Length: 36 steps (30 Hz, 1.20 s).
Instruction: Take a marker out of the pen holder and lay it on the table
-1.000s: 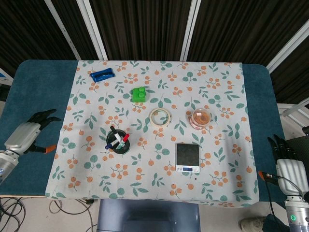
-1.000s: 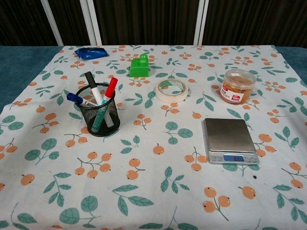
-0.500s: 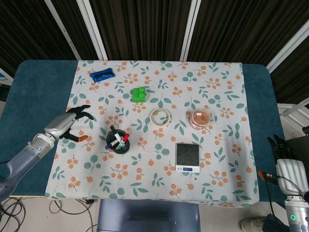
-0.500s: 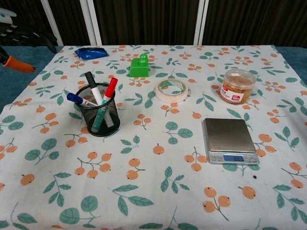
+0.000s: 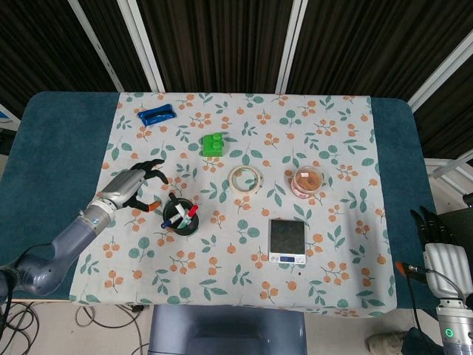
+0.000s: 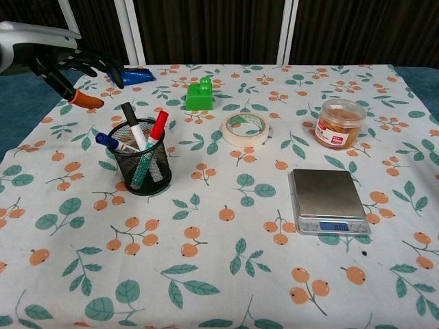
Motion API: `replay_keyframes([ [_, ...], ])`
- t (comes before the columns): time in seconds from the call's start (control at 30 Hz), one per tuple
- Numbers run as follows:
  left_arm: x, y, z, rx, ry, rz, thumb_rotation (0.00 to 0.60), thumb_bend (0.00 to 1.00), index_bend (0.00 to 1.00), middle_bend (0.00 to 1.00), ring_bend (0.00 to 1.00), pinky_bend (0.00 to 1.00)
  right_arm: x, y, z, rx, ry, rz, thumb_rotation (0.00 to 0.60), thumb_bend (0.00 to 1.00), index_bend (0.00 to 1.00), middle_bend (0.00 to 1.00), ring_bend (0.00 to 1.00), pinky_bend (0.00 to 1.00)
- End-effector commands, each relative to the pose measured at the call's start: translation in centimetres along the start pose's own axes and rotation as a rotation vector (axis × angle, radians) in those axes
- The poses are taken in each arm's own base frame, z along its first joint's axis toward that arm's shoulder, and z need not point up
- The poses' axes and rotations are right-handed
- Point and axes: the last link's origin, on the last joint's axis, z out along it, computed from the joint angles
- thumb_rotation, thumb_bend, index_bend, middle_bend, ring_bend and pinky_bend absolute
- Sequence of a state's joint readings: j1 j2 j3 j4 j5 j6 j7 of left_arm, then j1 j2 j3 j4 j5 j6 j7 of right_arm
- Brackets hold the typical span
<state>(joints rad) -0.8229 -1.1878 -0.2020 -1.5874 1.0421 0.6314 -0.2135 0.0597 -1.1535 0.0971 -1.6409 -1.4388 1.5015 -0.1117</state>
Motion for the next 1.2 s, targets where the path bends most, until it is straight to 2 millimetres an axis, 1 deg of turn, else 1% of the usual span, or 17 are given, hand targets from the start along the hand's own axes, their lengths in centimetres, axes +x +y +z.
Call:
replay_keyframes([
  [0.03, -0.4, 0.6, 1.1, 0.005, -0.007, -0.018, 0.600, 0.31, 0.34, 0.04, 0.00, 0.00, 0.0, 0.0, 0.0, 0.000, -0.001, 0.000, 0.600, 0.15, 0.07, 0.00, 0.06, 0.17],
  [0.2, -1.3, 1.2, 2.1, 0.007, -0.023, -0.014, 0.600, 0.31, 0.34, 0.04, 0.00, 0.00, 0.0, 0.0, 0.0, -0.002, 0.001, 0.003, 0.600, 0.15, 0.07, 0.00, 0.06, 0.17],
  [0.37, -2.1, 1.1, 2.5, 0.021, -0.037, 0.001, 0.600, 0.31, 0.34, 0.04, 0.00, 0.00, 0.1, 0.1, 0.0, -0.003, 0.001, 0.006, 0.600, 0.15, 0.07, 0.00, 0.06, 0.17],
  [0.5, -2.4, 0.7, 2.7, 0.040, -0.037, -0.004, 0.600, 0.31, 0.35, 0.04, 0.00, 0.00, 0.1, 0.1, -0.1, -0.003, 0.000, 0.007, 0.600, 0.15, 0.07, 0.00, 0.06, 0.17],
  [0.67, -2.6, 1.1, 2.8, 0.036, -0.049, -0.004, 0.600, 0.31, 0.36, 0.04, 0.00, 0.00, 0.1, 0.1, -0.1, -0.006, -0.002, 0.007, 0.600, 0.15, 0.07, 0.00, 0.06, 0.17],
  [0.83, -2.8, 1.3, 2.7, 0.032, -0.057, 0.002, 0.600, 0.31, 0.39, 0.04, 0.00, 0.00, 0.1, 0.1, -0.1, -0.007, -0.001, 0.006, 0.600, 0.15, 0.07, 0.00, 0.06, 0.17],
  [0.93, -2.9, 1.4, 2.7, 0.031, -0.052, -0.007, 0.600, 0.33, 0.42, 0.04, 0.00, 0.00, 0.1, 0.1, -0.1, -0.007, -0.002, 0.007, 0.600, 0.15, 0.07, 0.00, 0.06, 0.17],
  [1.2, -3.1, 1.4, 2.7, 0.036, -0.058, 0.001, 0.600, 0.34, 0.44, 0.04, 0.00, 0.00, 0.1, 0.1, -0.1, -0.006, 0.000, 0.006, 0.600, 0.15, 0.07, 0.00, 0.06, 0.17],
])
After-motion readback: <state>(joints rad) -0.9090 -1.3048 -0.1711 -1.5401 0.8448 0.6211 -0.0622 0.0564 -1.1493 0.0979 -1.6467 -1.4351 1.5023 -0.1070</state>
